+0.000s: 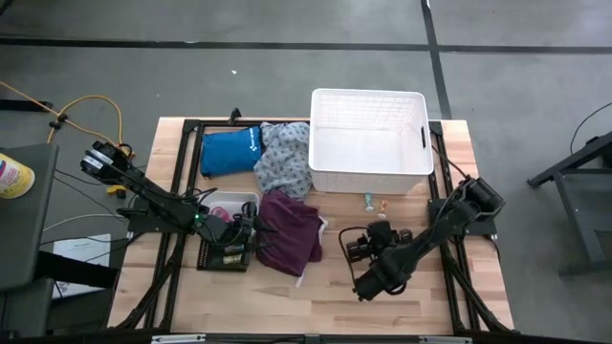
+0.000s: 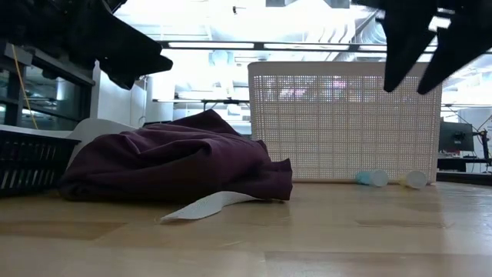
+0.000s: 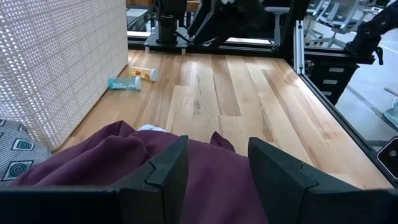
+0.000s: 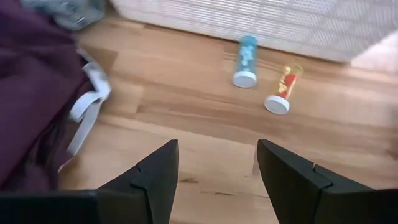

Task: Pick & place medical supplies in basket/bin
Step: Put the yellow pill bottle into the black bin

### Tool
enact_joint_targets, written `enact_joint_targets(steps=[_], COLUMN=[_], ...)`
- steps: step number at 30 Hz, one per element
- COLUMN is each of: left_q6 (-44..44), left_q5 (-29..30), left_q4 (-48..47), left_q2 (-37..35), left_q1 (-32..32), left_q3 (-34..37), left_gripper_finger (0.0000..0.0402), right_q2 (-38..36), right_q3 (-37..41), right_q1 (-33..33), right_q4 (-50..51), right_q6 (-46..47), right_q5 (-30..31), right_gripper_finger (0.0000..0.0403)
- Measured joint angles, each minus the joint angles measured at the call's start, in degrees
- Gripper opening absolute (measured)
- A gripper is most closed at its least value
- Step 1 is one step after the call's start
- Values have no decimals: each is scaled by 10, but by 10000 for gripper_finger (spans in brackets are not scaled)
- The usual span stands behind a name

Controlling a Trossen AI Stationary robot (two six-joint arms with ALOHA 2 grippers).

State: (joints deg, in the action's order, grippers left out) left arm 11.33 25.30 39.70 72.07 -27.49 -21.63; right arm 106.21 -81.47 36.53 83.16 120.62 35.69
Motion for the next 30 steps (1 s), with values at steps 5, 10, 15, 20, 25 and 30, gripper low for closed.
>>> enact_joint_targets(steps=[5,10,15,20,25,30], left_q6=[0,0,0,0,0,0], left_q5=[0,0,0,0,0,0], left_q4=[0,0,0,0,0,0], left_q2=[0,0,0,0,0,0], left_q1=[0,0,0,0,0,0], left_q3=[0,0,0,0,0,0], left_gripper_finger=[159,159,159,159,159,159], right_q2=[0,0,1,1,1,1], right_q3=[43,85,114,134,161,200], right_q1=[-1,-17,-46,-85,-113,-122], right_q4=[-20,-35,-39,-50,-89,-144], right_q6=[106,169,172,152,131,128], right_q5=[-8,-68,-70,-71,-58,-57], right_gripper_finger=[206,206,206,206,206,206])
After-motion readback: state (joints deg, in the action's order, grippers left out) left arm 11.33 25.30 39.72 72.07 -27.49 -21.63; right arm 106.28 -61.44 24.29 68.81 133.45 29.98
